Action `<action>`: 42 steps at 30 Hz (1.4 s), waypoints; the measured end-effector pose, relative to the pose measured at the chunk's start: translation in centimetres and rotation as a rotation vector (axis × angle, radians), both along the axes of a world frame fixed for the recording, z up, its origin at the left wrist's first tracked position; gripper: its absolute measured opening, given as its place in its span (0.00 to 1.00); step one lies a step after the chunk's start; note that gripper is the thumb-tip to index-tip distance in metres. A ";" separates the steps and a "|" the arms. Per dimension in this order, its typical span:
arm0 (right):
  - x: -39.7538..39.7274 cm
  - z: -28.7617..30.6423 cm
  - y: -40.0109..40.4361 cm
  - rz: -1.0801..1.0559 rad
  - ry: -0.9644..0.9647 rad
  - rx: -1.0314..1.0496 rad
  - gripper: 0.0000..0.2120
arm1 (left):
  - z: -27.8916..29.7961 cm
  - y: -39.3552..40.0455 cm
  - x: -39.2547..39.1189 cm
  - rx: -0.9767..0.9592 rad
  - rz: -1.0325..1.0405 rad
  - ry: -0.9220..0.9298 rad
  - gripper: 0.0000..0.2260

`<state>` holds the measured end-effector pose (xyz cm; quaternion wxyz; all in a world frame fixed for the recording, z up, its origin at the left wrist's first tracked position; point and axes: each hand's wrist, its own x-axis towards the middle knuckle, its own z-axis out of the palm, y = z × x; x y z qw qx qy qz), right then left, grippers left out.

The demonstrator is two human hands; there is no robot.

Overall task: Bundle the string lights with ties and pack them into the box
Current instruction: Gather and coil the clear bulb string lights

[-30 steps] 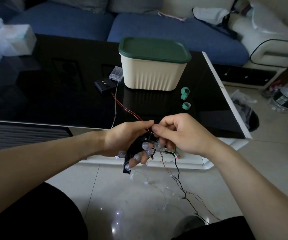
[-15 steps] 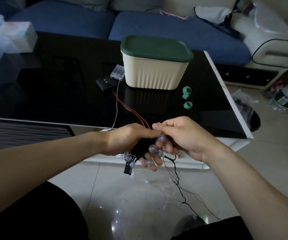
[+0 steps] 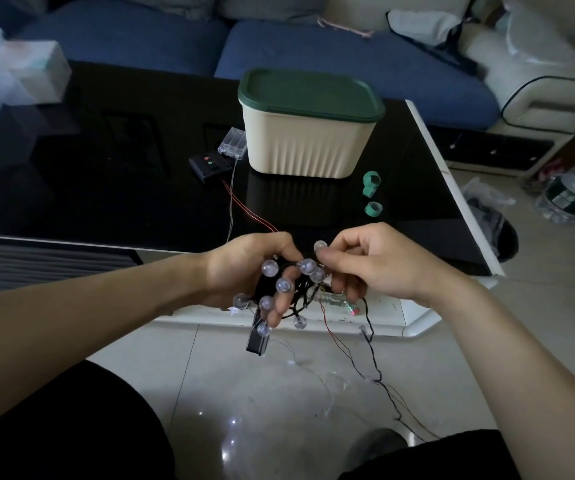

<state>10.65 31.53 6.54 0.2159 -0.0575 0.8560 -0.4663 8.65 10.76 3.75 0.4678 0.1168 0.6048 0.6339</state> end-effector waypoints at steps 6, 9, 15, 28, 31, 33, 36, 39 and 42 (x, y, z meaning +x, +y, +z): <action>0.0 -0.7 -0.3 0.005 0.049 -0.024 0.11 | -0.1 0.0 -0.2 0.085 0.049 -0.108 0.14; 0.1 -0.9 -0.6 0.000 0.032 -0.014 0.14 | -0.2 0.0 -0.4 0.168 0.105 -0.206 0.16; 0.4 -1.7 -2.2 -0.032 0.078 0.053 0.16 | 0.1 0.1 -0.8 0.169 0.224 -0.213 0.22; -0.8 -1.2 0.3 -0.230 0.268 0.165 0.10 | -0.2 0.2 -1.0 0.155 0.329 -0.160 0.20; -1.0 -1.1 0.6 -0.299 0.319 0.156 0.15 | -0.1 0.1 -1.2 0.167 0.334 -0.149 0.18; -1.0 -1.0 0.5 -0.316 0.329 0.155 0.17 | 0.0 0.0 -1.2 0.182 0.330 -0.154 0.19; -1.1 -0.9 0.0 -0.317 0.154 0.140 0.22 | 0.2 0.0 -1.2 0.200 0.344 -0.158 0.19; -1.1 -1.2 0.0 -0.232 -0.133 0.072 0.22 | 0.4 -0.3 -1.3 0.214 0.401 -0.147 0.18; -0.9 -1.5 0.1 -0.157 -0.246 0.058 0.22 | 0.7 -0.8 -1.6 0.236 0.499 -0.147 0.20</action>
